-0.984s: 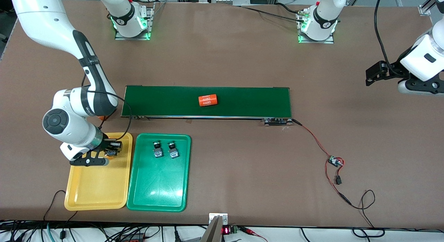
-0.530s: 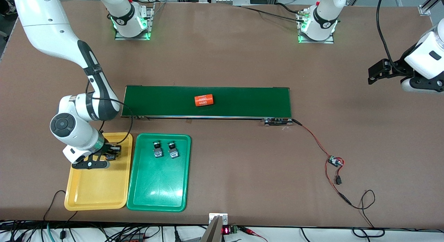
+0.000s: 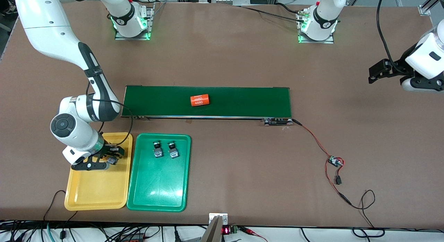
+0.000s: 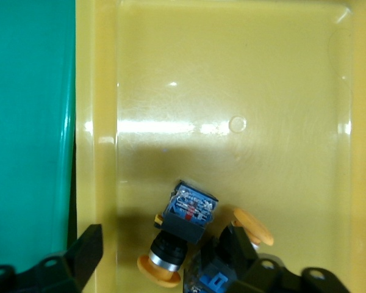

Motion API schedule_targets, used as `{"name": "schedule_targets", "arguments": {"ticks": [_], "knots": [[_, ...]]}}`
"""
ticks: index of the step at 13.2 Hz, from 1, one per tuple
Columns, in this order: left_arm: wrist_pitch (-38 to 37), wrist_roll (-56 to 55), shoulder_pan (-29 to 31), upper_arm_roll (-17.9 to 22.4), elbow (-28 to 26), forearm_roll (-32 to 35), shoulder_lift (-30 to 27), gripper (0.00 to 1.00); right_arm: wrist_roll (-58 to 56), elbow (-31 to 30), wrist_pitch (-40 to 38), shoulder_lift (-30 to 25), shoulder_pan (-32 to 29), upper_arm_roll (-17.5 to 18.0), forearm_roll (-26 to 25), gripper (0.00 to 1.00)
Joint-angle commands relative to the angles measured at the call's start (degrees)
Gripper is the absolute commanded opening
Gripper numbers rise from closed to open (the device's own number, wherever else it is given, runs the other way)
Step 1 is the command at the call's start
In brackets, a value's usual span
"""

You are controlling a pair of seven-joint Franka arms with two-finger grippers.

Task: Sort buttons by color to trays

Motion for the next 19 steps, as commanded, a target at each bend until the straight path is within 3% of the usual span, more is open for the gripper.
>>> {"name": "schedule_targets", "arguments": {"ticks": [1, 5, 8, 12, 15, 19], "knots": [[1.37, 2.99, 2.64, -0.28, -3.64, -2.84, -3.16, 1.00, -0.40, -0.41, -2.44, -2.53, 0.13, 0.33, -0.39, 1.00], [0.49, 2.67, 1.95, -0.46, -2.50, -2.67, -2.37, 1.00, -0.22, -0.68, -14.38, -10.43, 0.75, 0.42, 0.48, 1.00], [-1.18, 3.11, 1.95, -0.46, -1.97, -2.50, -2.29, 1.00, -0.40, -0.68, -24.83, -17.89, 0.66, 0.51, 5.39, 1.00], [-1.36, 3.01, 2.30, -0.46, -0.39, -1.71, -1.14, 1.00, -0.75, -0.59, -38.28, -27.83, 0.04, -0.46, 5.58, 1.00], [-2.50, 3.45, 2.38, -0.46, -0.39, -1.71, -1.14, 1.00, -1.10, -0.59, -44.10, -33.46, 0.13, -2.56, 5.58, 1.00], [-2.41, 3.63, 2.65, -0.37, -0.48, -1.71, -1.14, 1.00, -2.33, -1.38, -50.26, -39.88, -0.04, -2.66, 5.85, 1.00]]}}
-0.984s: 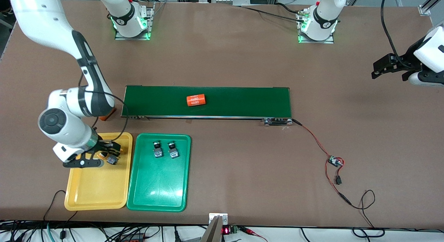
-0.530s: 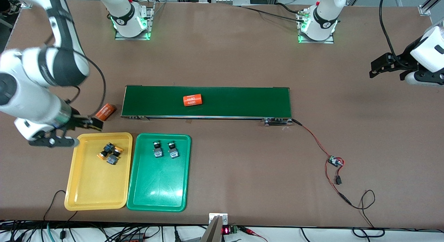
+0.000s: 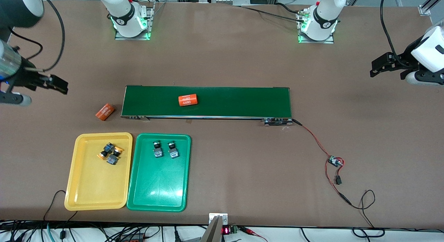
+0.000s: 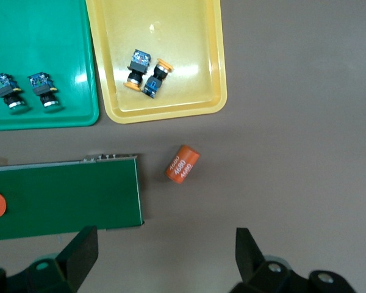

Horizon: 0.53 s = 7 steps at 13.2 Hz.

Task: Sort buttons by color to trays

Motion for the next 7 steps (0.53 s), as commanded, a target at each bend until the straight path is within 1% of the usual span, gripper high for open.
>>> {"name": "schedule_targets", "arguments": {"ticks": [1, 4, 7], "knots": [[-1.33, 1.37, 0.67, 0.09, 1.18, -0.12, 0.39, 1.00, -1.36, -2.33, -2.47, -3.49, -0.89, -0.16, 1.38, 1.00], [-1.51, 1.20, 0.67, 0.01, 1.18, -0.12, 0.30, 1.00, -4.70, -3.65, -2.30, -2.35, -4.06, -0.08, 3.31, 1.00], [-1.59, 1.20, 0.67, 0.09, 1.18, -0.12, 0.30, 1.00, -5.05, -1.82, -2.73, -1.38, -4.42, -0.08, 3.32, 1.00]]}}
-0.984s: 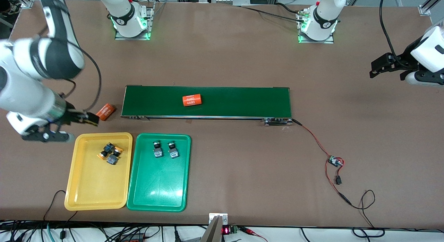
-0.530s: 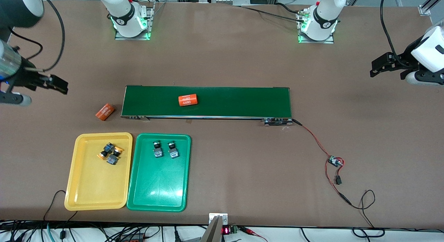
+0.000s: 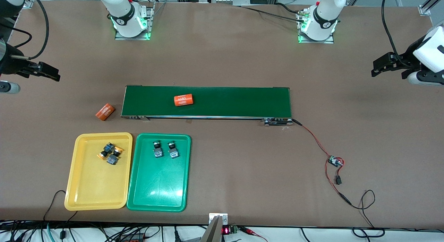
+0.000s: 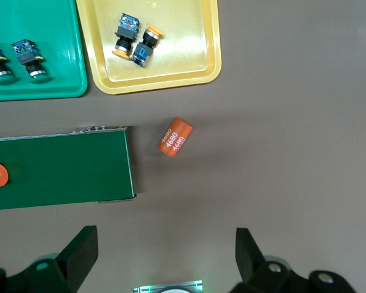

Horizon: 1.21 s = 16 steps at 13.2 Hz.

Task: Sort buttons by color to trays

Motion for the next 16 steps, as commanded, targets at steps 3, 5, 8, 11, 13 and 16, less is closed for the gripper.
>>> {"name": "schedule_targets", "arguments": {"ticks": [3, 5, 8, 11, 13, 16], "knots": [[-1.89, 1.00, 0.31, 0.26, 1.27, -0.12, 0.37, 1.00, -2.27, 1.28, -2.74, -0.14, -0.19, 0.43, 1.04, 1.00], [-1.98, 1.08, 0.31, 0.35, 1.27, -0.12, 0.37, 1.00, -0.96, 1.37, -4.06, -0.14, 0.08, 0.96, 1.04, 1.00], [-2.07, 1.00, 0.31, 0.35, 1.27, -0.12, 0.37, 1.00, -2.09, 1.37, -4.06, -0.14, -0.27, 0.87, 1.04, 1.00], [-2.07, 1.00, 0.31, 0.35, 1.27, -0.12, 0.29, 1.00, -1.57, 1.46, -3.36, 0.12, -0.01, 0.95, 1.04, 1.00], [-2.07, 1.00, 0.31, 0.17, 1.35, -0.12, 0.29, 1.00, -1.48, 1.63, -3.36, 0.38, 0.17, 0.96, 1.04, 1.00], [-2.07, 1.00, 0.31, 0.08, 1.36, -0.12, 0.29, 1.00, -1.83, 1.81, -3.27, 1.00, -0.10, 0.96, 1.13, 1.00]]}}
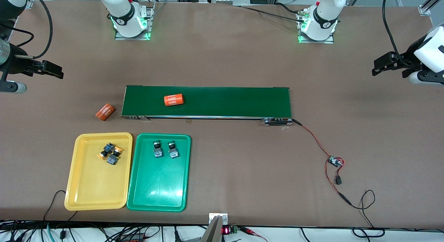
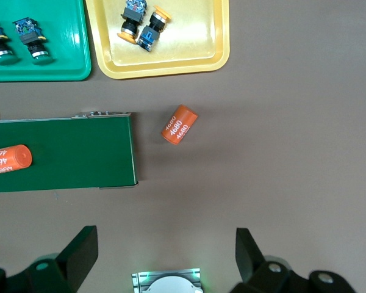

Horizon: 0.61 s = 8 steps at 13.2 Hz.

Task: Sort buttons by color to trays

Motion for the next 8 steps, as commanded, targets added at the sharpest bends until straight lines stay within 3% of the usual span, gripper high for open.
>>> {"name": "schedule_targets", "arguments": {"ticks": [1, 8], "knots": [[-1.20, 0.91, 0.30, -0.36, 1.33, -0.12, 0.37, 1.00, -0.71, 1.39, -0.60, 0.75, -0.24, 0.17, 0.92, 1.00], [-1.90, 1.08, 0.30, 0.08, 1.33, -0.12, 0.37, 1.00, -0.44, 1.48, -0.52, 0.83, -0.16, 0.17, 1.01, 1.00]]}}
